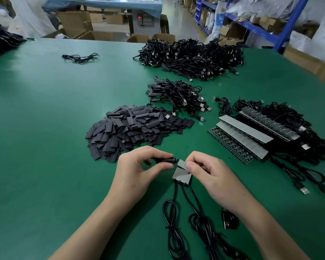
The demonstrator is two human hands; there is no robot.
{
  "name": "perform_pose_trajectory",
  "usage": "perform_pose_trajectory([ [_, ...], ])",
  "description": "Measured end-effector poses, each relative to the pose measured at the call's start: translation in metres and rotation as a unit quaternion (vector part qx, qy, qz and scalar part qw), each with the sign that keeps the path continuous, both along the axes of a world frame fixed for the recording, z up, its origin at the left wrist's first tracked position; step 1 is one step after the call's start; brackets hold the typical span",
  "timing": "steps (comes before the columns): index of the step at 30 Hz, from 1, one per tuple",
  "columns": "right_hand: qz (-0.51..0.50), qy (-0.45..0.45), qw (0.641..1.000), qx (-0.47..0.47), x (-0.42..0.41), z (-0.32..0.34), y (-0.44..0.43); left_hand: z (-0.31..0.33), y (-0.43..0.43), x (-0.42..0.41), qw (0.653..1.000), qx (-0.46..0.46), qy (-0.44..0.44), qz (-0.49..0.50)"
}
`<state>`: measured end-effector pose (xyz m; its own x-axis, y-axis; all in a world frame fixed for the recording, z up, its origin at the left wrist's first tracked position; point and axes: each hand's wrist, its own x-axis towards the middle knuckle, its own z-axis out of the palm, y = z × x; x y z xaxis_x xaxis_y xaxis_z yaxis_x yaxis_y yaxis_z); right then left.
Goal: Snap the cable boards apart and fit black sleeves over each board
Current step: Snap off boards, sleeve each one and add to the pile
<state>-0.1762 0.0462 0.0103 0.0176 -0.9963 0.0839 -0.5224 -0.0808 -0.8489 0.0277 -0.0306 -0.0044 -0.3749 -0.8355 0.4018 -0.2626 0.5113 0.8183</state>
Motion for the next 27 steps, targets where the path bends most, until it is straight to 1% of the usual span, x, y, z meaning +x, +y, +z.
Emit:
perform_pose_trajectory([
  [6, -0.01, 0.007, 1.0, 0.001, 0.0001, -0.0005, 0.0007, -0.0013, -0.0017, 0.0017, 0.999, -0.029, -0.023, -0.012],
  [17, -0.003, 0.023, 1.0, 0.008, 0.0035, 0.0015, 0.0011, -0.0023, -0.0008, 0.0014, 0.998, -0.042, -0.049, 0.002],
  [27, -0.001, 0.059, 0.998, 0.018, 0.0035, 0.0002, 0.0009, -0.0009, -0.0012, 0.0029, 0.993, -0.082, -0.075, -0.043],
])
